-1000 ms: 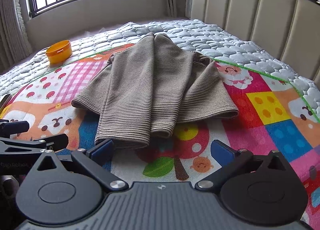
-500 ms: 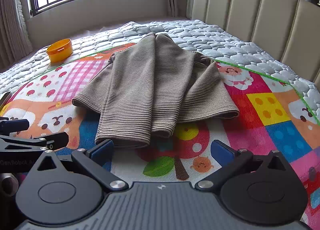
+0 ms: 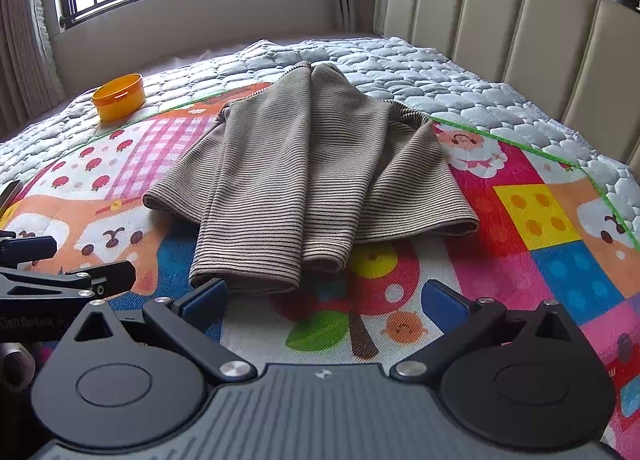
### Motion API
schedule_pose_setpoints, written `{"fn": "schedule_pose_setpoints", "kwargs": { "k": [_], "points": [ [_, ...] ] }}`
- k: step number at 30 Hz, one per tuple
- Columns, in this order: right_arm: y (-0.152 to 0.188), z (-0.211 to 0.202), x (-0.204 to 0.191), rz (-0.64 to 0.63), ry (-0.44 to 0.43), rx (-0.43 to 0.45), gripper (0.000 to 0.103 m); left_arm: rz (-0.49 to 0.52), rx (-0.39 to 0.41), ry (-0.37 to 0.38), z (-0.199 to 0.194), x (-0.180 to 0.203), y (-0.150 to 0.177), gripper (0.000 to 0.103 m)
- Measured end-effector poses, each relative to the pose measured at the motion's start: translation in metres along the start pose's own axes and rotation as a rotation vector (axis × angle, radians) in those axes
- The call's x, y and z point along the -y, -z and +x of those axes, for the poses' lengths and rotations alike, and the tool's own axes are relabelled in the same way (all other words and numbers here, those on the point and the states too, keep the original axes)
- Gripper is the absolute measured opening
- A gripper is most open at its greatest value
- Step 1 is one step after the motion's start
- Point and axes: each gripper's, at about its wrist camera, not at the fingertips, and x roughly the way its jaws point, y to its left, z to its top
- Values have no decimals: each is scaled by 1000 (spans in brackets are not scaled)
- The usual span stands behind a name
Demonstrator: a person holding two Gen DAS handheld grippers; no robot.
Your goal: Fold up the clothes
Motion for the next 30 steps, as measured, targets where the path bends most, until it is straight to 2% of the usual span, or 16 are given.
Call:
{"fn": "schedule_pose_setpoints", "kwargs": {
  "k": [23, 26, 30],
  "points": [
    [-1, 0, 0, 5, -1, -3, 103, 7, 16, 1, -5, 1, -2, 103],
    [-4, -2, 7, 40, -27, 1, 103, 7, 11, 8, -5, 2, -4, 103],
    [-12, 9, 29, 158, -126, -62, 103, -11, 7, 60, -5, -3, -11, 103]
  ]
}}
